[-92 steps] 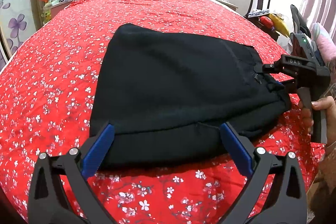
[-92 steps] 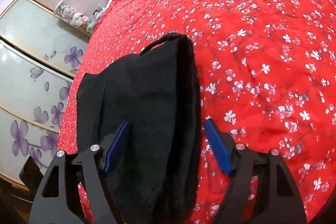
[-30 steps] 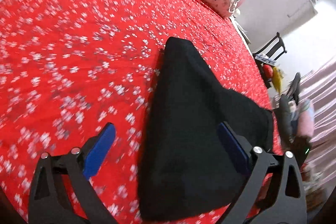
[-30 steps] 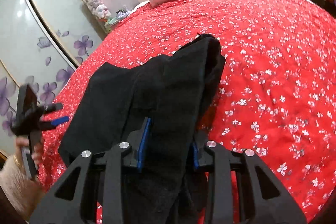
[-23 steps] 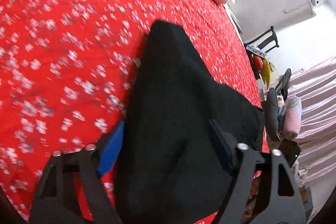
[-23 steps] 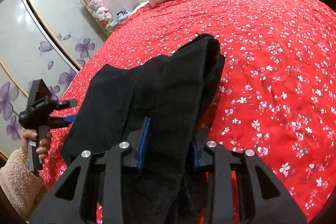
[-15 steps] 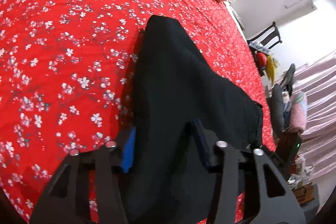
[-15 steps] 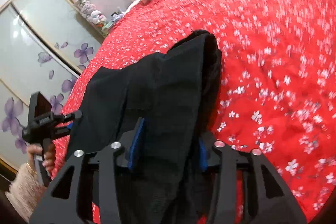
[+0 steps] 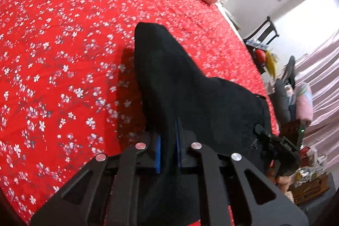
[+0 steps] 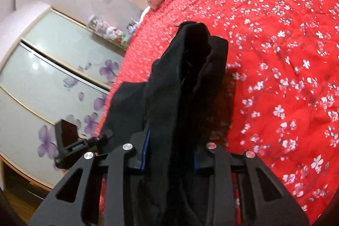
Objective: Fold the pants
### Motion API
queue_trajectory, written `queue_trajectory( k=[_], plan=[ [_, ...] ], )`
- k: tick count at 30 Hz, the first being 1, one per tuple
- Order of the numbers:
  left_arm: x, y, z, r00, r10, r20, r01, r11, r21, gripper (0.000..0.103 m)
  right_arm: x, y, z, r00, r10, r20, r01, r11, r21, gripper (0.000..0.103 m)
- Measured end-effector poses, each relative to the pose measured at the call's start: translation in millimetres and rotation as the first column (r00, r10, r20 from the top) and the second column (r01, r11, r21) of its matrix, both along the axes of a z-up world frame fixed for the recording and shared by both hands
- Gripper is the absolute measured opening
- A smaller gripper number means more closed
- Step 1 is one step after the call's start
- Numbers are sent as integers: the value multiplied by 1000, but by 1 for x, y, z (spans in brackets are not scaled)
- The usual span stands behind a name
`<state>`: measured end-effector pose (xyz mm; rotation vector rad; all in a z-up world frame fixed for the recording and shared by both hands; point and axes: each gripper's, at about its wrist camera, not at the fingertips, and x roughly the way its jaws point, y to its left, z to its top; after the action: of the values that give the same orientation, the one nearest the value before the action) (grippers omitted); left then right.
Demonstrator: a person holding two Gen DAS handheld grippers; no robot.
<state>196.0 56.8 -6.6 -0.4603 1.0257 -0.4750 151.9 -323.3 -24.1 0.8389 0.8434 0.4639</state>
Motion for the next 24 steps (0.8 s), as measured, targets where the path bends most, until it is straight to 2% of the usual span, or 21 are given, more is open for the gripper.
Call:
queue_trajectory(
  k=[3,7,12,15,18,19,20,22,24],
  plan=[
    [0,-8,14,999,-8,34,8,1000,-3,9,8,-4,13,1000,3,20,-4,1000,16,30],
    [8,-24,34,996,-17,90,18,1000,-12,9,24,-9,36,998,-8,62,10,1000,-29,30],
    [34,-45,43,989,-3,148,7,1000,-27,9,46,-33,53,989,-66,129,74,995,-65,30],
    [53,-53,32,989,13,149,-11,1000,-17,10,57,-44,42,987,-106,123,118,988,-99,30],
    [69,-61,-3,996,40,77,-43,999,30,10,70,-49,1,988,-154,-2,151,974,-167,30],
    [71,-61,-14,996,62,60,-64,997,46,11,71,-49,-9,986,-165,-27,157,969,-190,30],
    [71,-60,-23,996,74,52,-76,996,36,13,68,-52,-20,984,-178,-24,171,970,-172,31],
    [68,-55,-32,993,99,58,-99,995,-4,17,65,-54,-21,983,-183,-14,179,971,-160,33],
    [66,-55,-31,993,103,57,-104,994,13,24,65,-51,-18,984,-178,-21,170,966,-195,39]
  ],
)
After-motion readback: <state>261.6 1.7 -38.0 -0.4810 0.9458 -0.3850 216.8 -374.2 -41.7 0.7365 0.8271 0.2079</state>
